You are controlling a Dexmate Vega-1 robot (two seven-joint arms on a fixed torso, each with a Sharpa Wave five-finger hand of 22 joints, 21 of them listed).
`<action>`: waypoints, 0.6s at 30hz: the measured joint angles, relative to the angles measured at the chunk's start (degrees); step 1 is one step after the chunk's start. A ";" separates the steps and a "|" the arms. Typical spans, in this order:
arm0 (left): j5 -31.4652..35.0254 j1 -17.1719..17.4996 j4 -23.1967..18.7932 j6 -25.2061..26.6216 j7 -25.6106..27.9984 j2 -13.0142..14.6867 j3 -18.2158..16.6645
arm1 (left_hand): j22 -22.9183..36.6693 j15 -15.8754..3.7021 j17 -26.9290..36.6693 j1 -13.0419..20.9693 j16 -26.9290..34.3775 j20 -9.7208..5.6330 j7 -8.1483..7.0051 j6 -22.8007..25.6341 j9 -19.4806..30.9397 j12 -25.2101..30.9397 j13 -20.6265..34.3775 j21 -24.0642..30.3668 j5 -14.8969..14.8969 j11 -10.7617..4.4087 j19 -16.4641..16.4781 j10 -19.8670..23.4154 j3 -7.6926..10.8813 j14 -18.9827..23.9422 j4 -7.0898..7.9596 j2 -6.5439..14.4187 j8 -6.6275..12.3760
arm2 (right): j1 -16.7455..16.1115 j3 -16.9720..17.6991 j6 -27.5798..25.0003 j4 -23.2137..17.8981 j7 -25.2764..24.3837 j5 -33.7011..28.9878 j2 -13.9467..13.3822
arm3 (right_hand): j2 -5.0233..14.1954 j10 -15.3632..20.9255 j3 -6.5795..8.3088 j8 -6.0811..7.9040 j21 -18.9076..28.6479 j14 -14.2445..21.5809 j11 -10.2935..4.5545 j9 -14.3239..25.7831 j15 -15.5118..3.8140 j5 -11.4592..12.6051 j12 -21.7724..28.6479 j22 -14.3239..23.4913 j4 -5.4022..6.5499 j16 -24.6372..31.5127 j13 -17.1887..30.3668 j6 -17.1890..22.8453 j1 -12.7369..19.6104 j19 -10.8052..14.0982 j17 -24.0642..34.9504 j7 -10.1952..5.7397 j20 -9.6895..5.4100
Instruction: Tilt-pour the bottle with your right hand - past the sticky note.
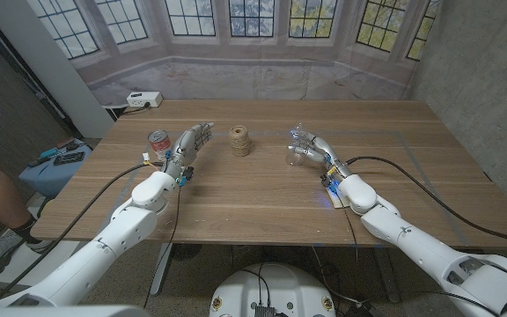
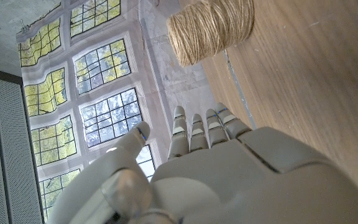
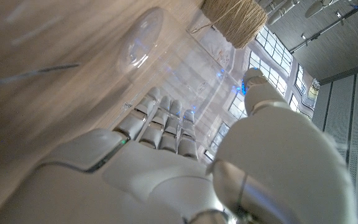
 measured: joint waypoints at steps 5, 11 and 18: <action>0.04 0.47 -0.50 -0.02 0.27 0.05 -0.12 | 0.00 0.00 0.00 0.00 0.00 0.00 0.00 0.00 0.09 0.00 0.00 0.00 0.00 0.00 0.00 0.00 0.03 0.00 -0.35 0.00 0.00 | 0.16 -0.03 0.87 0.56 1.71 0.79 -0.08 | 0.18 -1.51 0.00 -0.26 0.00 -2.00 0.51 0.00 0.73 0.00 -1.01 0.00 0.00 0.00 -0.29 -1.20 -0.25 -1.67 -0.73 0.38 -0.12; 0.27 0.92 -0.94 -0.28 0.82 0.20 -0.33 | 0.00 0.00 0.01 0.00 0.00 0.00 0.00 0.00 0.08 0.00 0.00 0.00 0.00 0.00 0.00 0.00 0.08 -0.01 -0.40 0.00 0.00 | 0.47 -0.08 1.85 1.80 3.57 1.69 -0.19 | 0.21 -3.30 -0.54 -0.88 -0.22 -4.35 0.78 0.00 1.69 0.00 -2.10 -0.01 -0.08 0.00 -0.70 -2.74 -1.01 -3.93 -1.56 0.49 -0.23; 0.31 1.30 -1.19 -0.62 0.85 0.37 -0.57 | 0.00 -0.01 0.01 0.45 0.00 0.22 0.00 0.00 0.08 0.00 0.00 0.00 0.00 0.00 0.23 0.00 -0.02 -0.01 -0.49 0.01 0.00 | 0.61 -0.11 2.65 2.25 5.35 2.44 -0.19 | 0.14 -4.09 -0.70 -0.89 -0.21 -5.78 0.95 0.01 2.23 0.00 -3.11 -0.01 -0.24 0.00 -0.97 -3.77 -1.20 -5.14 -2.08 0.71 -0.27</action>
